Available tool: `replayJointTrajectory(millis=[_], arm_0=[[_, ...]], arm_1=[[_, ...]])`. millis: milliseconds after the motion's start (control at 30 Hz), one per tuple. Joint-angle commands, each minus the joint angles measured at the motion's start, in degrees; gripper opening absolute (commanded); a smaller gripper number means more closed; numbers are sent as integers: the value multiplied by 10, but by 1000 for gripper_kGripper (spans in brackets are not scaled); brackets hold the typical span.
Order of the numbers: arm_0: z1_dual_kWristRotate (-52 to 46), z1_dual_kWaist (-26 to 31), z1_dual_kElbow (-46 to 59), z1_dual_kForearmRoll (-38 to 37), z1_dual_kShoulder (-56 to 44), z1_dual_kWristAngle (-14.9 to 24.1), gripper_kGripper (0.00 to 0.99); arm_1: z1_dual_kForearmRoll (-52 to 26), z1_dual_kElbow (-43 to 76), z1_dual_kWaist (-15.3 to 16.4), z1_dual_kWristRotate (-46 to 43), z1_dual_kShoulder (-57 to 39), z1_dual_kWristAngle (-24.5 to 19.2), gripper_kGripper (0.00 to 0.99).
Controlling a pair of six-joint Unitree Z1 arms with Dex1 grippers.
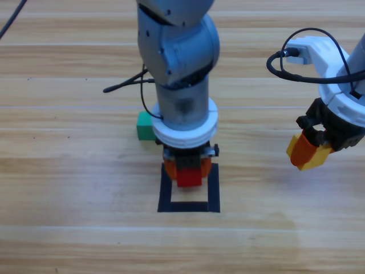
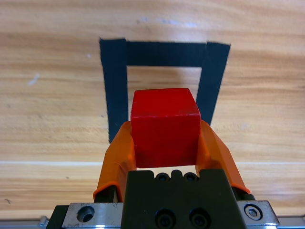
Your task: Stack the blocks in the rectangular block: red at the bottom, yellow in the middle, green on top
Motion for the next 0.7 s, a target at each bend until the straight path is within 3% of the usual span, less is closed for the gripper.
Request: replayJointTrajectory(millis=[33, 700], arm_0=[[-10, -32, 11, 0, 24, 6, 121], [2, -31, 51, -43, 21, 11, 121]], arm_1=[[-17, 15, -12, 6, 8, -2, 0], [-23, 16, -12, 6, 13, -1, 0]])
